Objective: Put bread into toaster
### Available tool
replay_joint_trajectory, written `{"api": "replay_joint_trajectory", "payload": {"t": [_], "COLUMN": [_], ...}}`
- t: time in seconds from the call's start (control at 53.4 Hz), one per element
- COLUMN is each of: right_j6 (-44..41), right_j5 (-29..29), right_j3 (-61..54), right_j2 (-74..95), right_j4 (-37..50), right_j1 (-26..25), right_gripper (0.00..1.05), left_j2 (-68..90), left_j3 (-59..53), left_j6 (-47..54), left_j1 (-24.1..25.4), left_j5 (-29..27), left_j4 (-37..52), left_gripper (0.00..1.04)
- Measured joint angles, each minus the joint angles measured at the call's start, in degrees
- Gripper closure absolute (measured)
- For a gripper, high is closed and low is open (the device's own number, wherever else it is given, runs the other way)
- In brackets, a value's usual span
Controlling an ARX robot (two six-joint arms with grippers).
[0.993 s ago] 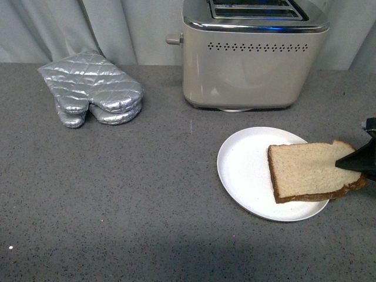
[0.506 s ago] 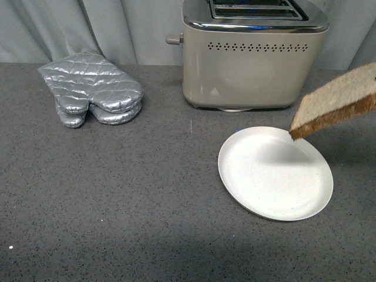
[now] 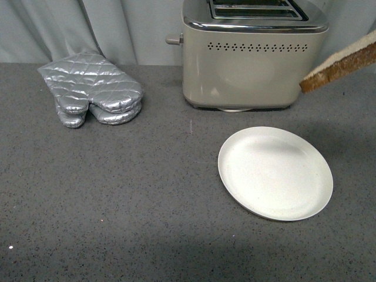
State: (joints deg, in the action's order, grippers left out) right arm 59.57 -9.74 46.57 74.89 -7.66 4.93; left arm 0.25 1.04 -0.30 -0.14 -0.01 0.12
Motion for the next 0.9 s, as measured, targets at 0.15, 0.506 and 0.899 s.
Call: {"api": "replay_joint_trajectory", "payload": {"t": [0.15, 0.506, 0.899], "right_j6": [1.44, 4.96, 10.34], "right_j5": [4.07, 15.45, 23.06], "right_j3": [2.73, 17.38, 39.36], "right_j2": [0.0, 4.9, 22.14], "right_j4": [-1.73, -10.99, -19.02], "right_j1": [1.73, 6.95, 10.05], "right_gripper": [1.03, 1.03, 1.03], "left_j2": [0.0, 0.0, 0.0], "left_j3": [0.0, 0.0, 0.0], "left_j6": [0.0, 0.0, 0.0], "left_j1": [0.0, 0.0, 0.0], "left_j5": [0.0, 0.0, 0.0], "left_j4": [0.0, 0.0, 0.0], "left_gripper": [0.07, 0.07, 0.07]}}
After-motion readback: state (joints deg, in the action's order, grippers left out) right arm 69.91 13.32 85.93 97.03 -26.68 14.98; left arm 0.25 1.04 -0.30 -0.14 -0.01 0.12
